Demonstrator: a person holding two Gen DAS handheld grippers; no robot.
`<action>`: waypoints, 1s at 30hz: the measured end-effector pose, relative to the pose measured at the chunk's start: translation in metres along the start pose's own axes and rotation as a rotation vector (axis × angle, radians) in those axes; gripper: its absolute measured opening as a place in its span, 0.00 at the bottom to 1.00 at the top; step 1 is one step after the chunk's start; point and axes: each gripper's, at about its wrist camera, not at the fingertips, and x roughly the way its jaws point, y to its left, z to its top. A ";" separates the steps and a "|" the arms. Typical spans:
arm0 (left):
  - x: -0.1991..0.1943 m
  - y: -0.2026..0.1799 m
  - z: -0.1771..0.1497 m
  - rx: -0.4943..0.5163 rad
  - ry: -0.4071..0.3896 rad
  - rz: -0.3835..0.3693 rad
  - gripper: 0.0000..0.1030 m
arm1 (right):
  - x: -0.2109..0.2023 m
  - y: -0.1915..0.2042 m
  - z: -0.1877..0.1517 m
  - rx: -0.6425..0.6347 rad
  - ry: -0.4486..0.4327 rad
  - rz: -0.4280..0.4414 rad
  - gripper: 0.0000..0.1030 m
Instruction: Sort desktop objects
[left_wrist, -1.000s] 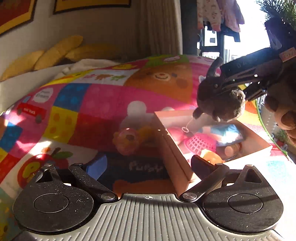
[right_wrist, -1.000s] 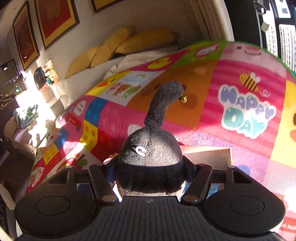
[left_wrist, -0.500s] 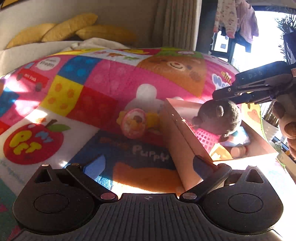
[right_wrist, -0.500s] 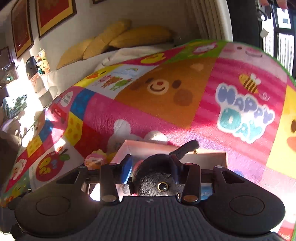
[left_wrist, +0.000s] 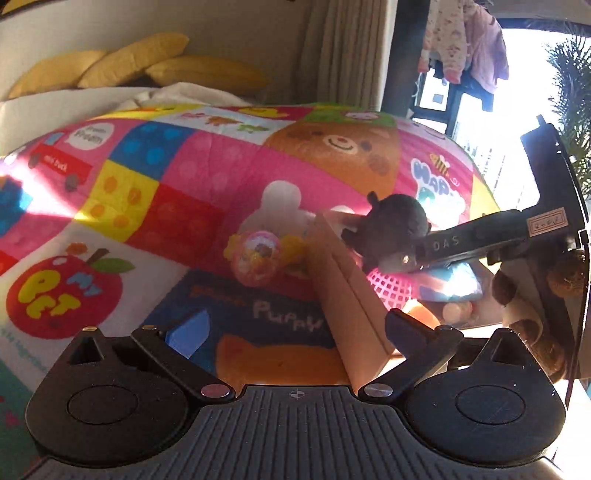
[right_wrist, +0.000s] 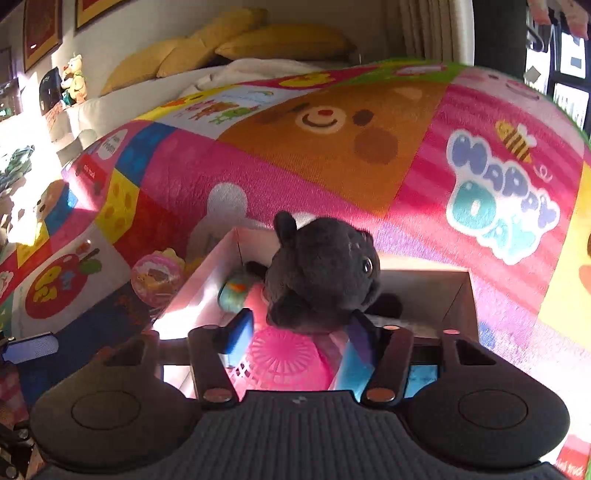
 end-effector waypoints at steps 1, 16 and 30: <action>-0.002 -0.001 0.002 -0.001 0.001 -0.023 1.00 | 0.002 -0.003 -0.001 0.057 0.030 0.087 0.30; -0.002 -0.025 0.010 0.060 0.016 -0.061 1.00 | -0.009 0.002 0.027 -0.130 -0.204 -0.122 0.66; 0.092 0.022 0.041 0.146 0.076 0.168 0.99 | -0.032 -0.050 0.020 0.117 -0.064 0.056 0.53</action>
